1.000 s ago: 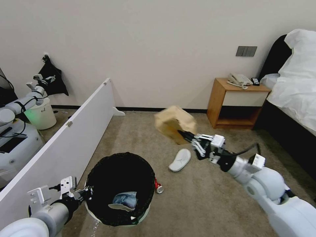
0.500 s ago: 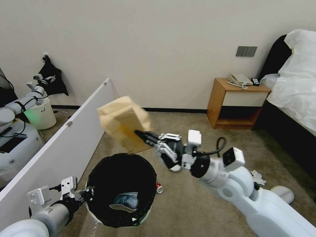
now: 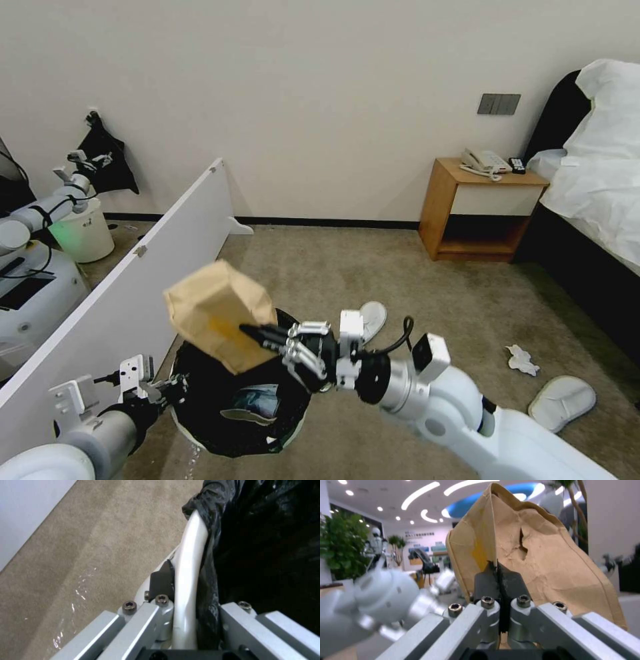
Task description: Pick up the trash bin, then pick up the garbage from the floor and place it into the trash bin.
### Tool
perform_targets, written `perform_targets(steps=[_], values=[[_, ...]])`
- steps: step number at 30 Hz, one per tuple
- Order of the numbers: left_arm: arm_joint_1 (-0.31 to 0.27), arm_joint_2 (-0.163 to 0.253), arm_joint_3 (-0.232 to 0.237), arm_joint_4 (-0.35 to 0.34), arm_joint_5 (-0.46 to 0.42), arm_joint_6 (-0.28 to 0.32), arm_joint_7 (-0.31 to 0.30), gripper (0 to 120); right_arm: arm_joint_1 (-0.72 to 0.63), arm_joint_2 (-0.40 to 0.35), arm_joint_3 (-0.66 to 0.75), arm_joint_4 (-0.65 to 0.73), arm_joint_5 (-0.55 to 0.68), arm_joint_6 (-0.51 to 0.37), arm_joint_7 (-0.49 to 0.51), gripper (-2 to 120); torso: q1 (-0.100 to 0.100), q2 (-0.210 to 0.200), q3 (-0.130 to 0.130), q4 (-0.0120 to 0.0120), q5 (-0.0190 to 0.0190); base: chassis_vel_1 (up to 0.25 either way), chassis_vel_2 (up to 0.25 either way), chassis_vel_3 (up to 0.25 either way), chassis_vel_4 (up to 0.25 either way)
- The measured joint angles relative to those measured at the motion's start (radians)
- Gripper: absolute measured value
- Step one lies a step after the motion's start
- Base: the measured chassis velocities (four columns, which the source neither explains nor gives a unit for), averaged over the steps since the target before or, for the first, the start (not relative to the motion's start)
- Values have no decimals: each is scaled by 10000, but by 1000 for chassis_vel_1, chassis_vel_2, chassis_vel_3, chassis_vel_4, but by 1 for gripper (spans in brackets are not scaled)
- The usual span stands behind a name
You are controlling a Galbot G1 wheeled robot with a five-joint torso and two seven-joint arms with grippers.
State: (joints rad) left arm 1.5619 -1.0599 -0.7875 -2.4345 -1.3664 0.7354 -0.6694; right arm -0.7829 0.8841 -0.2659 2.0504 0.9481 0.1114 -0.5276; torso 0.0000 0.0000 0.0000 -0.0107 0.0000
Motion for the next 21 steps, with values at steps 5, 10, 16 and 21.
perform_targets(steps=[5, 10, 16, 21], values=[[33, 1, -44, -64, -93, 0, -31, 1, -135, 18, -244, -419, -277, 97, 56, 0, 0, -1, 0, -1, 0, 0, 0, 0, 0], [52, 1, -101, -124, -202, 0, -44, 1, -118, 105, -407, -723, -437, 130, 207, 0, 0, 0, 0, -1, 0, 0, 0, 0, 0], [74, -23, -176, -238, -531, 0, -193, 1, 1, 213, -548, -1113, -768, 205, 447, 0, 0, 0, 0, -1, 0, 0, 0, 0, 0], [101, -4, -252, -313, -888, -1, -399, 1, 55, 261, -554, -1248, -884, 234, 628, 10, 0, 0, 0, -1, 0, 0, 0, 0, 0]])
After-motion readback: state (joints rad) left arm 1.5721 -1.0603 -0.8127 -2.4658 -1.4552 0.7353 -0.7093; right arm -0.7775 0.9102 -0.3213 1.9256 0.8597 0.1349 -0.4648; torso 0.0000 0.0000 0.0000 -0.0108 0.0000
